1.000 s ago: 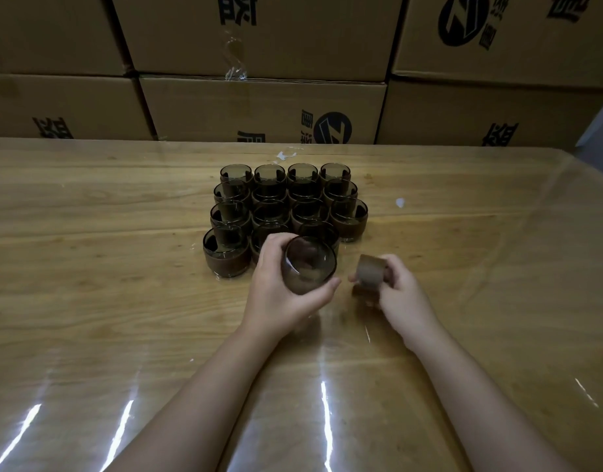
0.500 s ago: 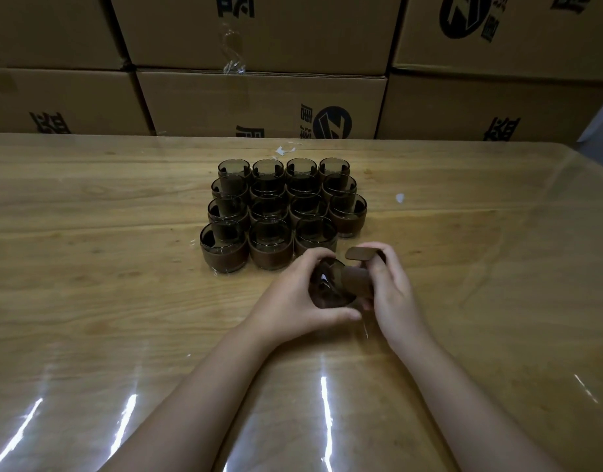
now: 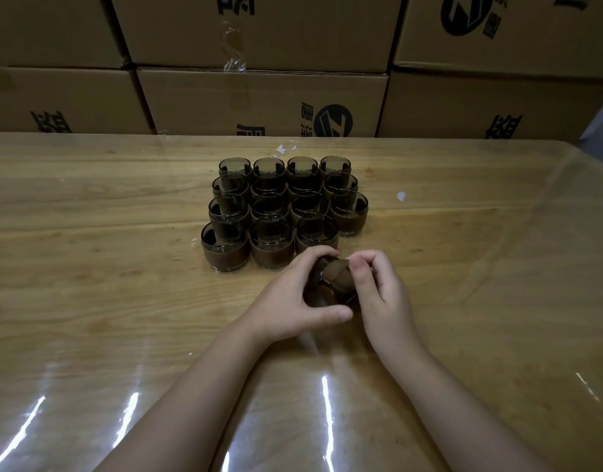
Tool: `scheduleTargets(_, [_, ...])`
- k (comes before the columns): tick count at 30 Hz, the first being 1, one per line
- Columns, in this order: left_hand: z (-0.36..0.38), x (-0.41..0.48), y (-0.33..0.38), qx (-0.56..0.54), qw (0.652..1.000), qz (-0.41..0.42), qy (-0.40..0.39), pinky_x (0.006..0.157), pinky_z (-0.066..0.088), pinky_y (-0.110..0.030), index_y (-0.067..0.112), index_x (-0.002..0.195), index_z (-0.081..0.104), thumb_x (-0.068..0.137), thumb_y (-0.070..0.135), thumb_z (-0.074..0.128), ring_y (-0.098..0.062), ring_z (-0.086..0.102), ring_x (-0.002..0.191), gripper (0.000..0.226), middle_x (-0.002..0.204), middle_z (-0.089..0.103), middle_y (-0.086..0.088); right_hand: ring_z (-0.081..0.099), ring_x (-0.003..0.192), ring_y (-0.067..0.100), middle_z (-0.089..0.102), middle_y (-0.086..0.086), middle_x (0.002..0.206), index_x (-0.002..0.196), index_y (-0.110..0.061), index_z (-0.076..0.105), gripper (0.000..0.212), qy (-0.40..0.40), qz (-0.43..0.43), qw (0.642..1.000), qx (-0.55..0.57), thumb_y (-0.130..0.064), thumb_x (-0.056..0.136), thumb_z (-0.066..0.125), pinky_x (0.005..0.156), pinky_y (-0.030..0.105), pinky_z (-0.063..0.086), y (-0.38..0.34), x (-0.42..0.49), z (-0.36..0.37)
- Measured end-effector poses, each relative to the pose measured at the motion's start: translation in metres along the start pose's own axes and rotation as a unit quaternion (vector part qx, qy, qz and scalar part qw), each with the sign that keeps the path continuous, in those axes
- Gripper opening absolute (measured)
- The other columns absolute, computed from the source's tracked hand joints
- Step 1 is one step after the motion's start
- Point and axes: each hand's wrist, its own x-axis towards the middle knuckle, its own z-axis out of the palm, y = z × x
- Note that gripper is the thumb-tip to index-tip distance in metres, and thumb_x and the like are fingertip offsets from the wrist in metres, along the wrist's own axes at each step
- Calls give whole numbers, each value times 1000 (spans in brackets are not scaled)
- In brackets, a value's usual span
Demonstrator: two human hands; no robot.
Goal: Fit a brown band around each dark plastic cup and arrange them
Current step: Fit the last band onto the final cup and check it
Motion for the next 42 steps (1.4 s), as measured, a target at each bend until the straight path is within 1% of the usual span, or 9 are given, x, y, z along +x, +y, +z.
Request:
scheduleTargets(5, [1, 0, 4, -6, 1000, -5, 23, 87, 47, -27, 47, 116, 41, 67, 65, 59, -7, 57, 101, 55, 110, 56, 11, 53, 87, -6, 56, -1, 100, 87, -31, 55, 28, -5, 72, 997, 11, -56, 86, 41, 75, 9, 40, 2, 5, 1])
scheduleTargets(12, [3, 0, 7, -12, 999, 10, 31, 90, 47, -28, 44, 115, 42, 68, 59, 59, -9, 57, 105, 52, 113, 57, 9, 61, 109, 8, 66, -12, 112, 126, -34, 58, 82, -134, 161, 977, 42, -85, 67, 34, 97, 43, 50, 2, 8, -9])
scheduleTargets(16, [3, -3, 7, 18, 998, 24, 56, 89, 50, -35, 44, 116, 41, 66, 59, 59, -12, 58, 105, 56, 114, 57, 6, 63, 105, 4, 70, -11, 105, 118, -32, 63, 100, -166, 157, 973, 35, -101, 50, 36, 95, 27, 48, -2, 8, -9])
scheduleTargets(19, [2, -3, 8, 36, 994, 52, 84, 85, 51, -33, 39, 116, 45, 66, 59, 60, -10, 58, 101, 56, 109, 57, 7, 65, 96, 1, 72, -13, 97, 104, -33, 67, 93, -164, 163, 972, 47, -101, 50, 35, 87, 21, 49, -5, 7, -9])
scheduleTargets(22, [5, -3, 10, 58, 987, 92, 117, 82, 49, -29, 20, 116, 55, 67, 57, 60, -9, 58, 97, 62, 104, 58, 6, 62, 110, 5, 69, -11, 112, 117, -38, 63, 90, -167, 179, 966, 78, -98, 56, 37, 96, 34, 50, -6, 6, -7])
scheduleTargets(24, [7, -4, 12, 51, 986, 98, 125, 81, 49, -26, 16, 116, 56, 69, 57, 59, -9, 58, 97, 62, 104, 59, 5, 63, 111, 10, 70, -8, 114, 111, -44, 66, 77, -175, 205, 953, 141, -94, 57, 43, 83, 33, 56, -9, 4, -6])
scheduleTargets(30, [9, -4, 13, 49, 986, 93, 132, 82, 46, -19, 17, 118, 55, 69, 54, 59, -6, 56, 97, 61, 106, 58, 6, 71, 87, 5, 75, -11, 91, 88, -40, 72, 52, -112, 216, 953, 179, -74, 69, 39, 61, 18, 55, -14, 2, -1])
scheduleTargets(36, [10, -5, 19, 35, 987, 82, 133, 86, 50, -30, 41, 129, 31, 70, 55, 56, -12, 59, 103, 66, 112, 55, 6, 71, 93, 9, 75, -5, 98, 104, -31, 69, 68, -96, 229, 948, 200, -78, 67, 37, 64, 20, 56, -13, 3, 3])
scheduleTargets(42, [11, -6, 20, 53, 988, 90, 112, 98, 47, -40, 44, 136, 19, 75, 55, 50, -16, 54, 116, 70, 125, 54, -1, 71, 96, 10, 75, -4, 101, 101, -34, 72, 62, -82, 245, 939, 226, -76, 73, 36, 66, 21, 56, -13, 3, 4])
